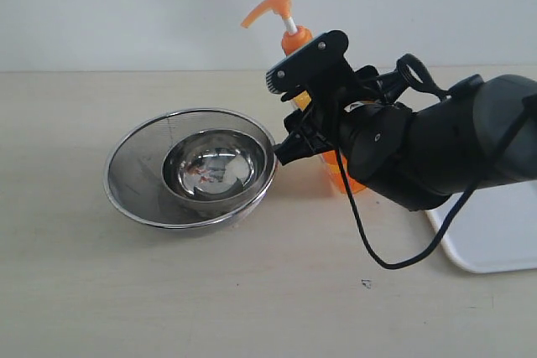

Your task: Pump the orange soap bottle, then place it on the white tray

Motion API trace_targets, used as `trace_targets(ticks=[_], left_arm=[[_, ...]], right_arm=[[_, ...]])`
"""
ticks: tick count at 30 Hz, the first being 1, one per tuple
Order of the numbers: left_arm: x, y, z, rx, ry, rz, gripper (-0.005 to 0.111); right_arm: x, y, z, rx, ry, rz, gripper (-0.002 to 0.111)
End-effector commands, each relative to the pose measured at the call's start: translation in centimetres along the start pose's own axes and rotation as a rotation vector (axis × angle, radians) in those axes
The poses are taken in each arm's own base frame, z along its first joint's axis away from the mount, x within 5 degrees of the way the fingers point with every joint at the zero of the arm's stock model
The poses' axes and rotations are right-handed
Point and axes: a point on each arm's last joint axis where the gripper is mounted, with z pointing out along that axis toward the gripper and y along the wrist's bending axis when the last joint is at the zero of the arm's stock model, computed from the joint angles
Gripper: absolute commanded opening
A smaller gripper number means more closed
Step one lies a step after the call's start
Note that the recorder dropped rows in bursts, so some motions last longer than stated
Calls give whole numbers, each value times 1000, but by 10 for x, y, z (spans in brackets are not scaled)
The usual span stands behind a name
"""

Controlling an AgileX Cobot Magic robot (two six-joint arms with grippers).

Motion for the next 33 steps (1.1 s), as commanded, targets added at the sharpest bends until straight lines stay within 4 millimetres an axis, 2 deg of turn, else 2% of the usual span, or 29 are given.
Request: trace_targets(ticks=[1,14,24,29,33], left_arm=[[1,0,0,3,0,9,5],[1,0,0,3,0,9,5],[-7,0,0,0,-83,9,5],[-23,1,-3,-8,-262,9,5],[-27,1,-4,-9,-306,8,5]], right_arm=[[-13,-8,-3,52,-70,-5,0],[-13,-7,-3,43,-67,-2,0],[-13,-7,-3,41,-68,30,0],[-13,-7,-3,41,-68,33,0],[-13,-7,-3,41,-68,33,0]])
